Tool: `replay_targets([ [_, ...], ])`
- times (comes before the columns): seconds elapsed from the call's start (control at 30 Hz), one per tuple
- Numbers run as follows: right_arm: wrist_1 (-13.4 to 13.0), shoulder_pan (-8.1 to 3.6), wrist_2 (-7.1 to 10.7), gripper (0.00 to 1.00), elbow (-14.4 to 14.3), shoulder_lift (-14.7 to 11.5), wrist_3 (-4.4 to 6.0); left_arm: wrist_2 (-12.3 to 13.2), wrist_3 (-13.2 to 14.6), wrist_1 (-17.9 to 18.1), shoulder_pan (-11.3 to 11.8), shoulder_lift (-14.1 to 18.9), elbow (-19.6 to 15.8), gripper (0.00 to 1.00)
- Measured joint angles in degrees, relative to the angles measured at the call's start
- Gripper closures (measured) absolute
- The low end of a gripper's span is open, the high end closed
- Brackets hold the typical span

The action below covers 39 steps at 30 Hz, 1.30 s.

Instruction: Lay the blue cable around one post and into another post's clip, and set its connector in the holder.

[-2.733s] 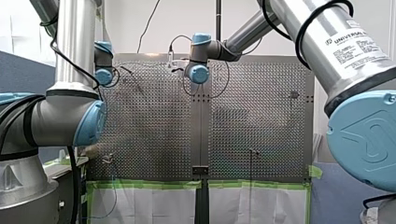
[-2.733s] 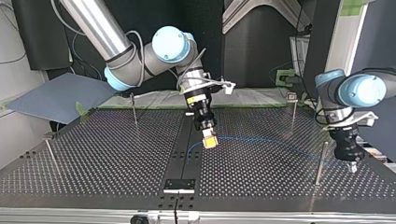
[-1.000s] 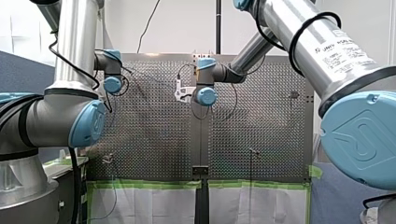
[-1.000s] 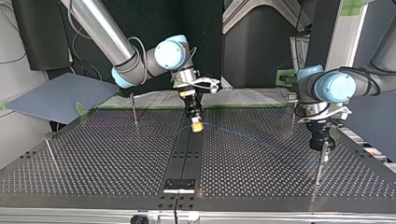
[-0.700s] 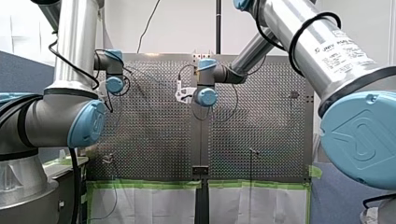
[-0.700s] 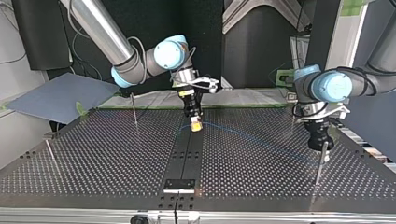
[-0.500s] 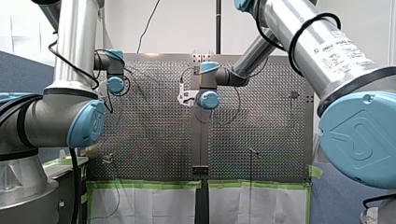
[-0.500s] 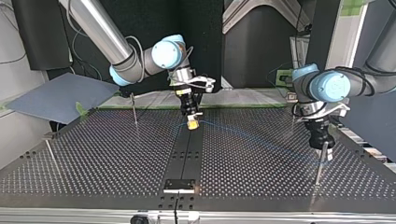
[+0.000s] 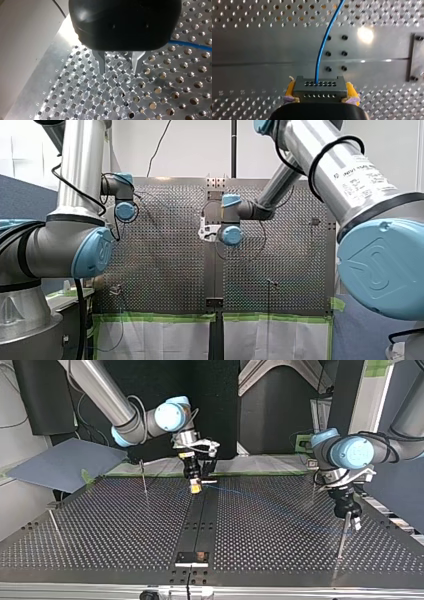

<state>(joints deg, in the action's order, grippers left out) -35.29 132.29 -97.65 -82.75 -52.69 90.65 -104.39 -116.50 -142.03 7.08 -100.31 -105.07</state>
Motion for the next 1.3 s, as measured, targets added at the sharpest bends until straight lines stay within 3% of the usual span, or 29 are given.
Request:
replay_targets([
  [0.3,-4.5,-2.33,-0.33,1.00,-4.5,0.0,0.77,2.2,0.0,0.4,0.0,-0.1,-0.2,0.43],
  [0.8,-11.4,-7.03,-1.54,1.00,-12.0,-0.2,4.10,4.6,-1.9,2.8,-0.1,-0.4,-1.3,0.43],
  [1.03,-15.3,-10.39,-3.32,1.00,-15.9,-1.4,5.90,6.1,-3.4,2.9,-0.4,-2.8,-1.3,0.43],
  [1.23,-18.5,-13.57,-1.96,1.00,-19.1,-4.4,8.61,6.3,-3.6,3.4,-0.6,-3.3,-1.3,0.43],
  [1.3,-19.3,-14.44,-1.48,1.00,-20.0,-5.2,8.89,6.3,-3.6,3.5,-0.6,-3.3,-1.3,0.43],
])
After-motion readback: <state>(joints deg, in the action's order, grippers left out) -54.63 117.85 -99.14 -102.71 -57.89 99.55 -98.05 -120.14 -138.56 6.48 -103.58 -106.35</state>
